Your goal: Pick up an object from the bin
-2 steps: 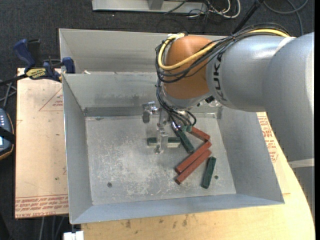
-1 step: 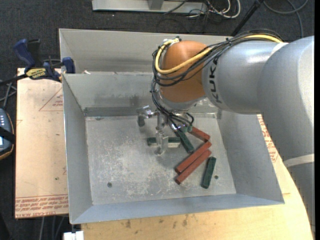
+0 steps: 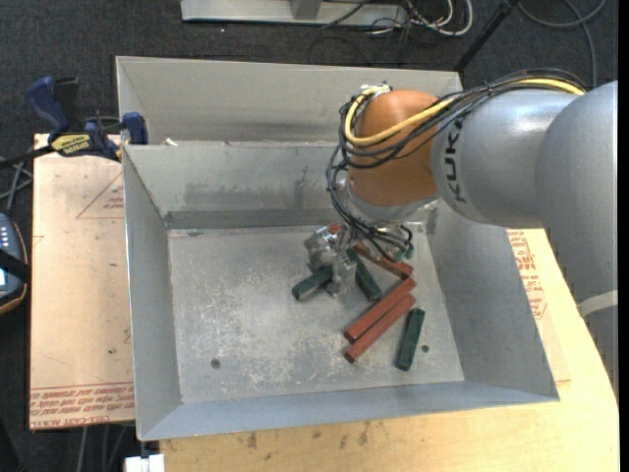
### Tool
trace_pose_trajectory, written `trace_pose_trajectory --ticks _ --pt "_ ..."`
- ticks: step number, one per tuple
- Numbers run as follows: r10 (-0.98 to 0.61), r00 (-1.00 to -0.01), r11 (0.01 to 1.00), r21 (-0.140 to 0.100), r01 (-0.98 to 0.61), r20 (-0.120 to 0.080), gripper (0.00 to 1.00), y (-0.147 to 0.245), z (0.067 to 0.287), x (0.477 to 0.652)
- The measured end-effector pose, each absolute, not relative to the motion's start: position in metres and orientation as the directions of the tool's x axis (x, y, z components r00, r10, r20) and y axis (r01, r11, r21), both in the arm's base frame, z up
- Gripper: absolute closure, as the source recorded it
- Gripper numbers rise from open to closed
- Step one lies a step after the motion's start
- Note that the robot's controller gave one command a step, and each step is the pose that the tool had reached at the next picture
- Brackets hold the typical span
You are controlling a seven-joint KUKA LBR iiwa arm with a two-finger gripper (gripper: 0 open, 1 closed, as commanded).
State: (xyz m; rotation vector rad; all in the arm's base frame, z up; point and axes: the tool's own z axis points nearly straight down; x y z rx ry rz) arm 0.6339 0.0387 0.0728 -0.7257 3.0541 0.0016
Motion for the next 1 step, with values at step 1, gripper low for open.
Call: trace_pose_trajectory --ticks 1 --pt "-0.450 -0.893 0.893 0.001 -0.450 -0.003 1.00 0.0387 0.0728 0.6339"
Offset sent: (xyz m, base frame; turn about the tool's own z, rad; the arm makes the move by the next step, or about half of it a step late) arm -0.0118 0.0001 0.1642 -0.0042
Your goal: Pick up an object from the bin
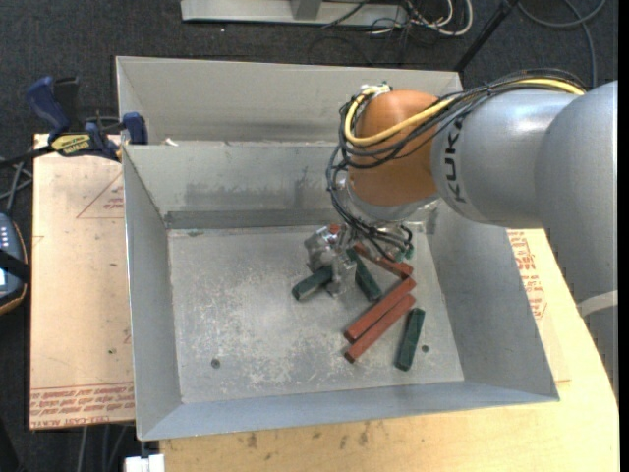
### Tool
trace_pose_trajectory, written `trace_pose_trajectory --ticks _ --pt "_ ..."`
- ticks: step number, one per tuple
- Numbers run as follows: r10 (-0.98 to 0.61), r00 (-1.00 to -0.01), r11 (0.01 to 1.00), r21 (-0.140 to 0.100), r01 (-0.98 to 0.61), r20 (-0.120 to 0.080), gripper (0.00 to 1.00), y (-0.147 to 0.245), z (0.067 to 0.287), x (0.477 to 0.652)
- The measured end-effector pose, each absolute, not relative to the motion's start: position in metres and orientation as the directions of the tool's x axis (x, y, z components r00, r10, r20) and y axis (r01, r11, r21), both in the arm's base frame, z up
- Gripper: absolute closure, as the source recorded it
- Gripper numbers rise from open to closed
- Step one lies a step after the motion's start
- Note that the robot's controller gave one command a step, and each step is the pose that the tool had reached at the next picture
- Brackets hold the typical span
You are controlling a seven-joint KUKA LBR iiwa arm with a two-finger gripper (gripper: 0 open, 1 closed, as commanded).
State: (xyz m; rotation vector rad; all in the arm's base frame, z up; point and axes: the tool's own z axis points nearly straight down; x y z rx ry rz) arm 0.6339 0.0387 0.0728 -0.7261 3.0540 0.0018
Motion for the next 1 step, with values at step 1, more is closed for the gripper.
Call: trace_pose_trajectory --ticks 1 --pt "-0.452 -0.892 0.892 -0.002 -0.452 -0.007 1.00 0.0396 0.2388 0.6238"
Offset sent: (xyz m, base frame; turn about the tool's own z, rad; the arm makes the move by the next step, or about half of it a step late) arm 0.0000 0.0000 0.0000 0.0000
